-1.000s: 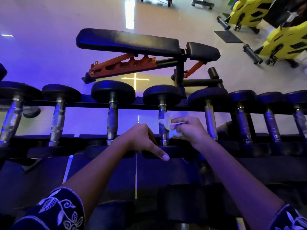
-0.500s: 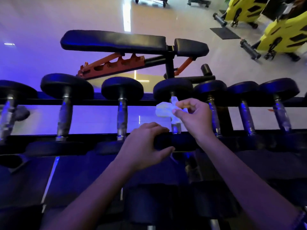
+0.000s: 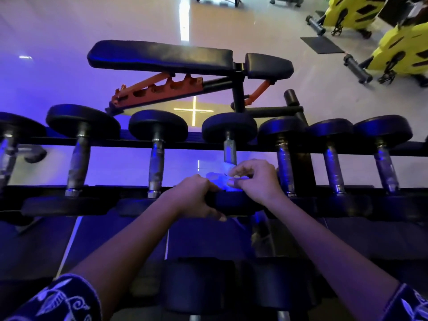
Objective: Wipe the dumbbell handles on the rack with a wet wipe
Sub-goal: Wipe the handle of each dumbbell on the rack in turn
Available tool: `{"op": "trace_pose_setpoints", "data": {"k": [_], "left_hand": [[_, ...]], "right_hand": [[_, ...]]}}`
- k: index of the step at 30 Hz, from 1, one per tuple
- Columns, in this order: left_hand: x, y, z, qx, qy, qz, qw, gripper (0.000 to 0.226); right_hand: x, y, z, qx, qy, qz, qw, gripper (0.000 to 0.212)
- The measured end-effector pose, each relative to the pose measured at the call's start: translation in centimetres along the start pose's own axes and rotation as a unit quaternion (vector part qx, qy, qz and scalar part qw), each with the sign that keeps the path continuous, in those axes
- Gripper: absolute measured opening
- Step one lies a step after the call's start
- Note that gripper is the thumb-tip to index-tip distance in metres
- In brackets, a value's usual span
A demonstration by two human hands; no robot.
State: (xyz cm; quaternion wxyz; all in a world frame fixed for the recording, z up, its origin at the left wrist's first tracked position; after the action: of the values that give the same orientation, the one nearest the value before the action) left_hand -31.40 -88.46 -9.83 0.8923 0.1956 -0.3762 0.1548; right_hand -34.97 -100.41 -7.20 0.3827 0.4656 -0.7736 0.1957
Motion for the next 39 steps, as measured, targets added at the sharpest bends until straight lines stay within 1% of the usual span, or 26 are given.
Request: {"op": "trace_pose_setpoints", "data": {"k": [1, 4, 5, 7, 9, 12, 14, 16, 18, 20, 22, 25, 26, 28, 31, 33, 34, 38, 39], "left_hand": [[0.0, 0.0, -0.2, 0.005, 0.007, -0.002, 1.000, 0.048], [-0.1, -0.3, -0.2, 0.018, 0.025, -0.017, 0.999, 0.054], [-0.1, -0.2, -0.2, 0.020, 0.034, -0.020, 0.999, 0.056], [0.0, -0.1, 0.0, 0.020, 0.047, -0.023, 0.998, 0.056], [0.0, -0.1, 0.0, 0.021, 0.045, -0.026, 0.998, 0.053], [-0.3, -0.3, -0.1, 0.027, 0.040, -0.033, 0.998, 0.052], [-0.3, -0.4, -0.3, 0.033, 0.043, -0.033, 0.998, 0.053], [-0.2, -0.4, -0.2, 0.033, 0.056, -0.033, 0.997, 0.054], [-0.2, -0.4, -0.2, 0.034, 0.066, -0.032, 0.997, 0.055], [-0.1, -0.3, -0.3, 0.034, 0.068, -0.032, 0.997, 0.056], [-0.1, -0.4, -0.2, 0.033, 0.071, -0.032, 0.996, 0.056], [0.0, -0.6, -0.1, 0.030, 0.057, -0.032, 0.997, 0.053], [0.0, -0.6, -0.1, 0.031, 0.055, -0.031, 0.998, 0.052], [-0.1, -0.6, -0.2, 0.035, 0.061, -0.033, 0.997, 0.054], [0.0, -0.4, 0.0, 0.040, 0.072, -0.032, 0.996, 0.057], [0.1, -0.4, 0.1, 0.041, 0.069, -0.032, 0.996, 0.057], [0.2, -0.3, 0.2, 0.042, 0.068, -0.031, 0.996, 0.057], [0.1, -0.3, 0.1, 0.045, 0.061, -0.032, 0.997, 0.060], [0.1, -0.3, 0.0, 0.045, 0.057, -0.030, 0.997, 0.060]], "right_hand": [[0.1, -0.4, 0.0, -0.002, -0.009, 0.005, 1.000, 0.023], [1.0, -2.5, -0.6, 0.001, -0.026, 0.057, 0.998, 0.032], [1.3, -3.1, -0.9, 0.005, -0.029, 0.073, 0.997, 0.030], [1.8, -3.6, -1.1, 0.011, -0.015, 0.095, 0.995, 0.018], [1.6, -3.0, -0.9, 0.016, 0.008, 0.091, 0.996, 0.011], [0.8, -0.9, -0.4, 0.025, 0.043, 0.059, 0.997, 0.012], [0.7, -1.1, -0.6, 0.032, 0.054, 0.061, 0.996, 0.010], [1.5, -2.7, -1.3, 0.037, 0.050, 0.104, 0.993, 0.008], [2.3, -4.8, -1.3, 0.009, 0.021, 0.148, 0.989, 0.005], [2.6, -5.4, -1.2, -0.017, -0.004, 0.168, 0.986, 0.004], [2.3, -4.0, -1.1, -0.005, 0.003, 0.141, 0.990, 0.006], [0.8, -1.0, -0.2, 0.010, 0.030, 0.055, 0.998, 0.008], [0.7, -0.9, 0.0, 0.009, 0.030, 0.045, 0.998, 0.010], [1.4, -2.3, -0.1, 0.005, 0.028, 0.071, 0.997, 0.011], [2.6, -5.5, -0.7, -0.004, -0.014, 0.136, 0.991, 0.008], [2.8, -5.9, -0.6, -0.015, -0.032, 0.155, 0.987, 0.007], [2.7, -5.3, -0.5, -0.014, -0.031, 0.149, 0.988, 0.007], [1.4, -1.6, 0.4, 0.013, 0.018, 0.080, 0.997, 0.011], [1.3, -1.4, 0.4, 0.018, 0.020, 0.077, 0.997, 0.012]]}}
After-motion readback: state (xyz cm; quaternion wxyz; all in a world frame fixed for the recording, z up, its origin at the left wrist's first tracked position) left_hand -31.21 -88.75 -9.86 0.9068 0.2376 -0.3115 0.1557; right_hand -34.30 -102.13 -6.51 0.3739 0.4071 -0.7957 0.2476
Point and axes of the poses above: each hand's wrist, its own y-axis away from the middle knuckle, its own x-axis out of the back of the hand, z = x × y, the point moved 10 cm from there along -y, towards the middle knuckle, and after that the axes turned 11 degrees about y, right-handed, at the moved point
